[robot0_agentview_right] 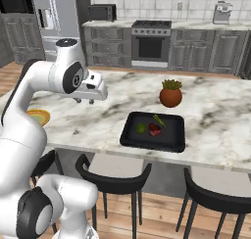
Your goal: Create a steak meal by picking up the steak and asparagus from the tray and placing them on the plate. Leave the lime on the tray.
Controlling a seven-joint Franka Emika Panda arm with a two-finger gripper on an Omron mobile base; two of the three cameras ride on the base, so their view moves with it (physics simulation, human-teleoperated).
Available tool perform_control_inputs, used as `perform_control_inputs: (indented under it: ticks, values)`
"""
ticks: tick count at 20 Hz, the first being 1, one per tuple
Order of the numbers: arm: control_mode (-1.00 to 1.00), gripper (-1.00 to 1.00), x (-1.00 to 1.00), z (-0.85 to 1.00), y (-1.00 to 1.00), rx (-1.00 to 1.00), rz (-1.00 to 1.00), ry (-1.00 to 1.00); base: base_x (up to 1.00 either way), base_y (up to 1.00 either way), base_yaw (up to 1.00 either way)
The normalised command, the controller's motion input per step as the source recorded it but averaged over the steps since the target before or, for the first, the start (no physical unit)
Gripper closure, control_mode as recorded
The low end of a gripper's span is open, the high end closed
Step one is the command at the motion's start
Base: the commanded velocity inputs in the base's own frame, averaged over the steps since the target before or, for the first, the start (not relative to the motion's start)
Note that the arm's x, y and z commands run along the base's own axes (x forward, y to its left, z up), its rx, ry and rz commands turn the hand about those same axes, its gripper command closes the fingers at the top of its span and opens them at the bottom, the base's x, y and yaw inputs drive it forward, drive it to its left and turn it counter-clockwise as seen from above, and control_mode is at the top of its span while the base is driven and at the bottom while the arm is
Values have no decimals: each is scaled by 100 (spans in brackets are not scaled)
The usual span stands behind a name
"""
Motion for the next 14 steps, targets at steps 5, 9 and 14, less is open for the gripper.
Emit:
perform_control_inputs:
  ticks: [5,9,14]
  values:
    - [-100,-100,1,-18,-17,0,0,-2,0,0,0]
    - [-100,-100,15,-32,-48,3,0,0,0,0,0]
    - [-100,-100,23,-33,-46,0,-5,0,0,0,0]
